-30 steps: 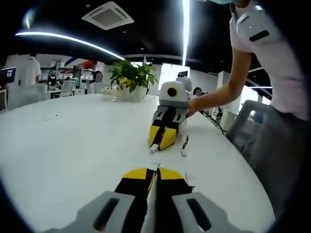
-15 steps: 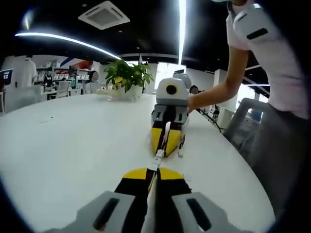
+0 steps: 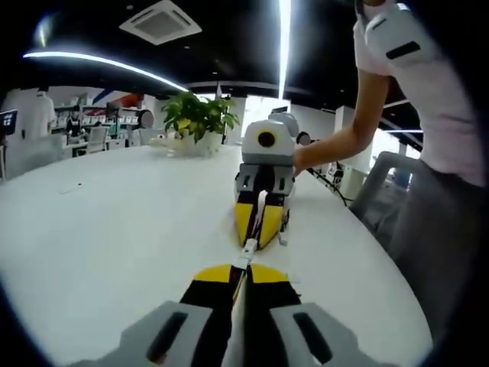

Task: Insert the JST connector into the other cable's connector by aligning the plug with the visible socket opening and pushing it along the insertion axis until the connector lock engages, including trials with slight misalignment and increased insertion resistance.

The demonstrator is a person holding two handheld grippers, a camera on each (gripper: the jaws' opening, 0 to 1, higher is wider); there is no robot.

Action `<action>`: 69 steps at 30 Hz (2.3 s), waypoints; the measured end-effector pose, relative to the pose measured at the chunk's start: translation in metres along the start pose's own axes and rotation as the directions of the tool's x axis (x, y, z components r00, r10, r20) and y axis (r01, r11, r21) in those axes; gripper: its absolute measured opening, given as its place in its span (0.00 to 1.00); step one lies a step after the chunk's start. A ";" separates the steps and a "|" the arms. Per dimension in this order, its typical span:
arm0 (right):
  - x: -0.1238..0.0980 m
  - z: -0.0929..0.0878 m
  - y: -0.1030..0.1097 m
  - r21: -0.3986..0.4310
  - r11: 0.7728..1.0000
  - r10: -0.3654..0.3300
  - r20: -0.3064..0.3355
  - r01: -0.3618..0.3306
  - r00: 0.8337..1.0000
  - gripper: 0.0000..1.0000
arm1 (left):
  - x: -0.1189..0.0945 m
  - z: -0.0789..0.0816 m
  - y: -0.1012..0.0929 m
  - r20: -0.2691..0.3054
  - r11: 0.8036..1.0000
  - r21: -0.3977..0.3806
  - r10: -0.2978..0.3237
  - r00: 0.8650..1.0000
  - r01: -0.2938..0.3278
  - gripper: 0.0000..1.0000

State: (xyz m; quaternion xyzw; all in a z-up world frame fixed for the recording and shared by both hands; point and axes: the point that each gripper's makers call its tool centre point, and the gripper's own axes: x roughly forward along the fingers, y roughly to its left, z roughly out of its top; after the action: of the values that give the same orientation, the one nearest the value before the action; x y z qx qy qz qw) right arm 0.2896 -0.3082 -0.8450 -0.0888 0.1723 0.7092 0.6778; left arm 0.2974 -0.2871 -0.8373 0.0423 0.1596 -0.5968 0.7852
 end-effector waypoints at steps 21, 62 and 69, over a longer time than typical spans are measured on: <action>0.001 0.013 0.006 -0.005 1.000 0.019 0.033 -0.018 0.999 0.02 | -0.001 0.007 -0.004 0.040 0.999 -0.037 -0.030 0.999 0.032 0.00; 0.005 0.010 -0.010 -0.068 0.998 0.016 -0.012 -0.017 1.000 0.02 | 0.006 0.008 0.017 0.022 1.000 -0.010 0.022 1.000 -0.021 0.00; 0.009 0.010 -0.020 -0.109 0.994 0.009 -0.024 -0.011 1.000 0.03 | 0.008 0.006 0.027 -0.008 0.998 0.035 0.060 0.998 -0.060 0.00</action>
State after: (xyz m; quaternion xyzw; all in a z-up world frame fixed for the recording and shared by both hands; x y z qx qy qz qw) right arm 0.3103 -0.2961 -0.8414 -0.1328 0.1417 0.7199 0.6663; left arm 0.3263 -0.2883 -0.8376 0.0635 0.1513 -0.5753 0.8013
